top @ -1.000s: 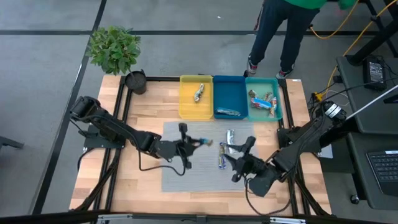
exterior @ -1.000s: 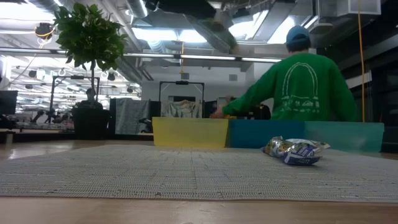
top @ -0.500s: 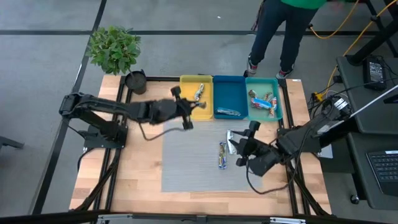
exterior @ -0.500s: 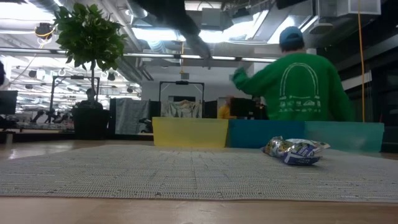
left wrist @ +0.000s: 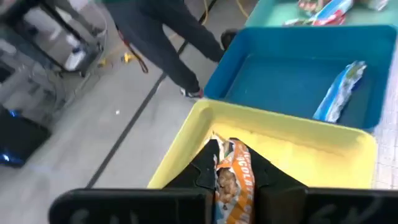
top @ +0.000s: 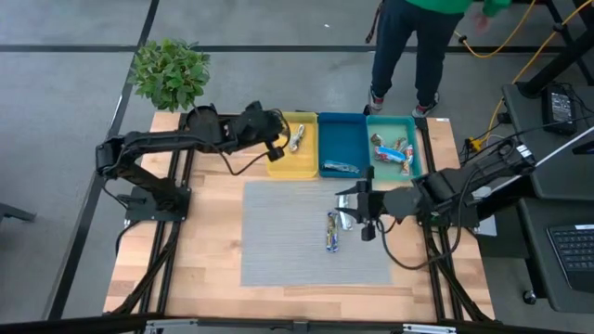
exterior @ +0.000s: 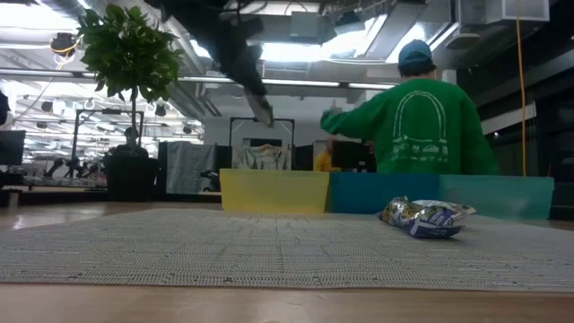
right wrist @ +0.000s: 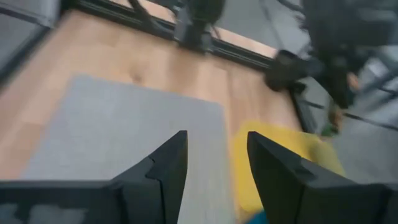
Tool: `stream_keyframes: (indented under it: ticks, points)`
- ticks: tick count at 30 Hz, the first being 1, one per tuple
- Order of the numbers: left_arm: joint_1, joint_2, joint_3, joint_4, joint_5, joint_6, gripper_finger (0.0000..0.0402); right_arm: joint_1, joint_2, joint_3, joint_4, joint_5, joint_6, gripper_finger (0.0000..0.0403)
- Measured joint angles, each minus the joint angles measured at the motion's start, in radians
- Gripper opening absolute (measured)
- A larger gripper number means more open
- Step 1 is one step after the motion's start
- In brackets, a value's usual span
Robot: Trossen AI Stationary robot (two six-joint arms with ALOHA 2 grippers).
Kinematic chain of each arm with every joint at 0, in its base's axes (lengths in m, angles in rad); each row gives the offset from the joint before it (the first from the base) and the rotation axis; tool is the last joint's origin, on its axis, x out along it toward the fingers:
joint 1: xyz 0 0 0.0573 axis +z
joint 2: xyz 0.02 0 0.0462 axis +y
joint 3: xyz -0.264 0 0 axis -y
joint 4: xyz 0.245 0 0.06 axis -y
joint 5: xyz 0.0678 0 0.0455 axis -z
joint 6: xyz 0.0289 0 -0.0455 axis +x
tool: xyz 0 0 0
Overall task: Pick and place Granola Bars by type
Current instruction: Put the right yellow granola bar into the yellow bin
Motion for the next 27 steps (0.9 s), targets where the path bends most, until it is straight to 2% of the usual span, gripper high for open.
stream_keyframes:
  ticks: [3,8,12,17,24,27]
  points:
    - [0.019,0.044,0.000,-0.024,0.036,-0.024,0.0013,-0.034,-0.005,0.000,0.019,-0.085,-0.026,0.0169]
    - [0.016,0.164,0.000,-0.014,0.045,-0.007,0.0013,-0.065,0.006,0.000,0.026,-0.153,-0.026,0.0169]
    - [0.036,0.232,0.000,0.015,0.023,0.006,0.0013,-0.067,0.007,0.000,0.023,-0.158,-0.028,0.0169]
    - [0.077,0.290,0.000,0.043,0.048,-0.011,0.0014,-0.067,0.007,0.000,0.021,-0.158,-0.051,0.0169]
    - [0.126,0.307,0.000,0.053,0.049,-0.043,0.0040,-0.067,0.007,0.000,0.003,-0.158,-0.055,0.0169]
    - [0.128,0.307,0.000,0.057,0.081,-0.053,0.0052,-0.067,0.007,0.000,-0.015,-0.158,-0.055,0.0169]
